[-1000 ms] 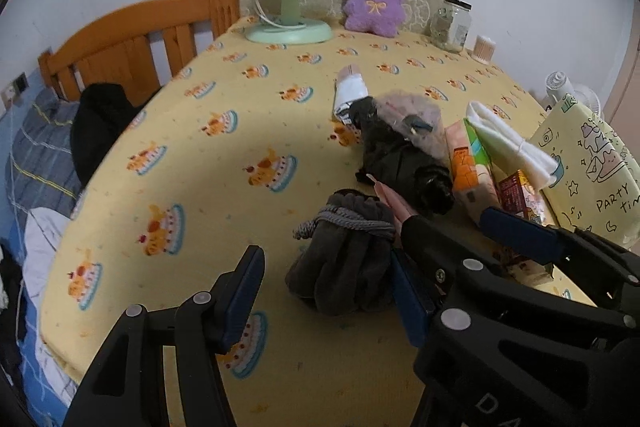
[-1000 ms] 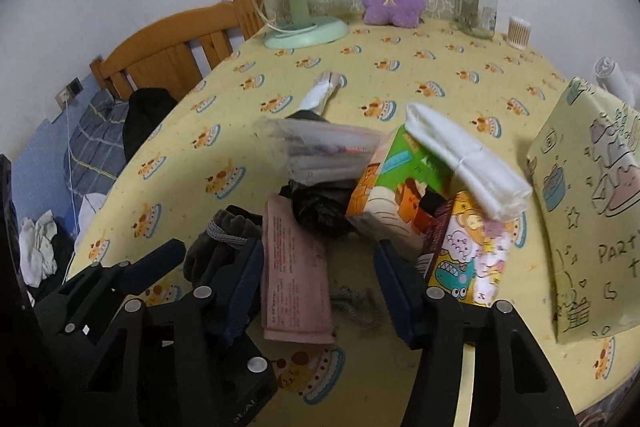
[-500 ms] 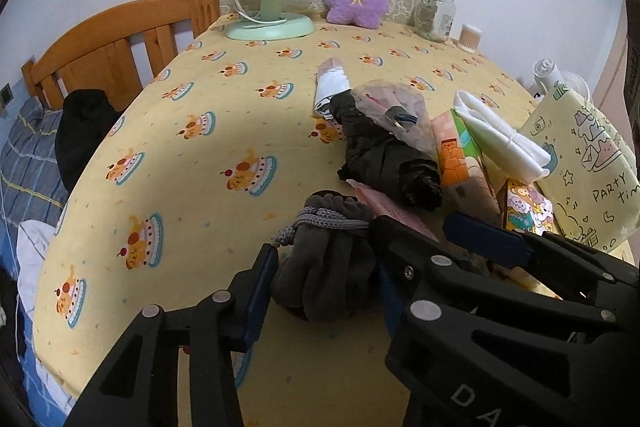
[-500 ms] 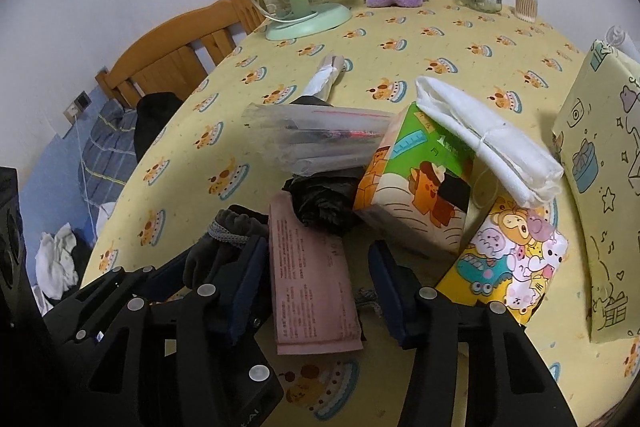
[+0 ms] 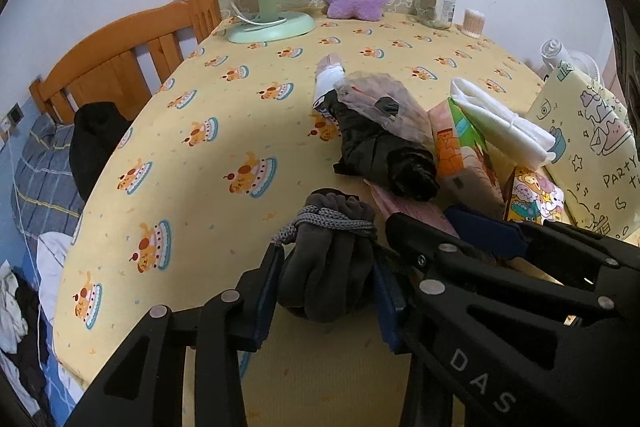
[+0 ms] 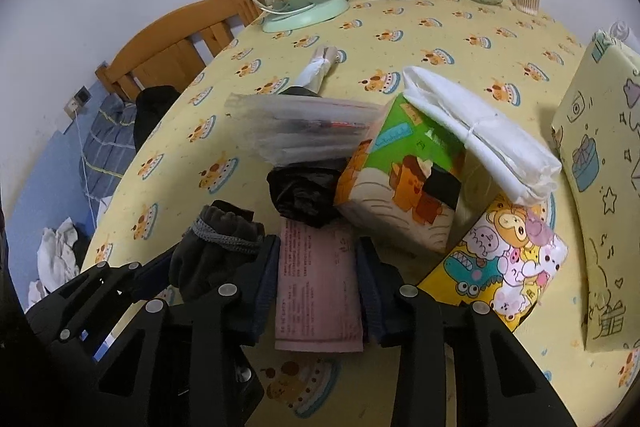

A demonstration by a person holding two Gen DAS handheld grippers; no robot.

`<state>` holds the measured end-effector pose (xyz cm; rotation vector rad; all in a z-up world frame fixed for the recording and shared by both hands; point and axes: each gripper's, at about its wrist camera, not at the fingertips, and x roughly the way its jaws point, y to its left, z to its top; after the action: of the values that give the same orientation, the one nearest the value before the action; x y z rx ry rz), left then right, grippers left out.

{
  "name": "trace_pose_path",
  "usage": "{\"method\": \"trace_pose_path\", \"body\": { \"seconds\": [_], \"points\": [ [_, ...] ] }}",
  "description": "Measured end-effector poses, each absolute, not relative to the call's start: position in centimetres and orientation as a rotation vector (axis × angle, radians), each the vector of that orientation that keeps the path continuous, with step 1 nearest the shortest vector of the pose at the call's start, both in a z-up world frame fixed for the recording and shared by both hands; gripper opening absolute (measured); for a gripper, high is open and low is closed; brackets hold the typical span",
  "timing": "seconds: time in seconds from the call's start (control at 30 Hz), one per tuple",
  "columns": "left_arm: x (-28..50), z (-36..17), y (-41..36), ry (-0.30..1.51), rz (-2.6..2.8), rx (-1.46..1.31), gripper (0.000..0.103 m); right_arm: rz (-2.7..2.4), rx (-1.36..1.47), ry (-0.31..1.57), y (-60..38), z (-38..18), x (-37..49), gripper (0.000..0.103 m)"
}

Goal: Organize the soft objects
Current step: 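Grasp the grey sock with the left tool while the right tool grasps the pink packet, then carry the sock and pink packet in both tools over the patterned box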

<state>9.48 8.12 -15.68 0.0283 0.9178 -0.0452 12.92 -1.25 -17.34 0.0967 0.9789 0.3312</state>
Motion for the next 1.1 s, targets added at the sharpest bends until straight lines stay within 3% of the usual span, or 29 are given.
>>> {"method": "trace_pose_path", "body": {
  "seconds": [0.27,1.1],
  "points": [
    [9.1,-15.2,8.0,0.919,-0.058,0.011,0.033,0.32,0.088,0.975,-1.2,-16.8,12.4,0.039],
    [6.2,-8.7,5.5,0.76,-0.068,-0.013,0.032,0.296,0.057,0.792,-4.0,-9.2,8.8,0.039]
  ]
}}
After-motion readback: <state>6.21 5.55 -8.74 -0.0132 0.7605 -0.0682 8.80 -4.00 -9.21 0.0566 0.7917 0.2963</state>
